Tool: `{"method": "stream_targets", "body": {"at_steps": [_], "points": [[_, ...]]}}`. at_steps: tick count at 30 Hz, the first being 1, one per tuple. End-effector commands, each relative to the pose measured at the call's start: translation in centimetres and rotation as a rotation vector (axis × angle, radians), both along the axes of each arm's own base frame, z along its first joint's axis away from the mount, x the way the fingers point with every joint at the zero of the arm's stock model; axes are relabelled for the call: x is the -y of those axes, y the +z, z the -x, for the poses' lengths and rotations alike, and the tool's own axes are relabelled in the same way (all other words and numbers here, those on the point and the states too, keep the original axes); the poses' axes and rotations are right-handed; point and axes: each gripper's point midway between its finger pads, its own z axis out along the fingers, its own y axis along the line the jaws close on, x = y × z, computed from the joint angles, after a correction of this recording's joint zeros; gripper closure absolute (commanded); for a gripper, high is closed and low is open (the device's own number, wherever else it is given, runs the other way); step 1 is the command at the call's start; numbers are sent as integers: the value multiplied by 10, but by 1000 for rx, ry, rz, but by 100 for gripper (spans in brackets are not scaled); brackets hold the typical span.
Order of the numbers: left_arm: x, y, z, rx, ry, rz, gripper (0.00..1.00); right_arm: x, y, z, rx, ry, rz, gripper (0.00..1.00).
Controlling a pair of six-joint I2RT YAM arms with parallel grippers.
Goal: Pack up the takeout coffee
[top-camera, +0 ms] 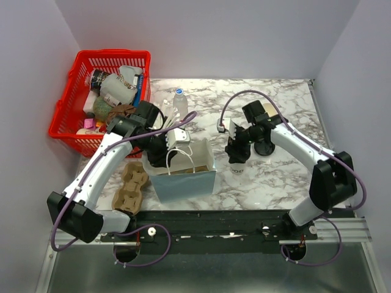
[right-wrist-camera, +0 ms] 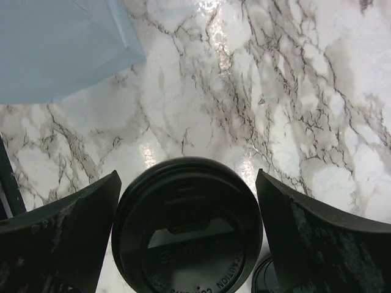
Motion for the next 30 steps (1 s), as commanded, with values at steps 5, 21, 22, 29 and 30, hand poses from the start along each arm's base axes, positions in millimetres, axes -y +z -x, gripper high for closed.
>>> {"method": "stream_targets", "body": {"at_steps": [5,21,22,29,30], "points": [[19,29,-2,18,45,137,41,7,35,21,262,-18,-144,0],[34,45,-11,4,79,224,37,6,84,19,99,-230,-179,0],[35,45,-11,6,81,227,36,3,95,18,112,-206,-189,0],[34,45,-10,19,84,236,36,19,76,41,10,-159,-73,5],[34,45,-9,18,83,236,36,22,74,50,24,-74,-52,5]]}}
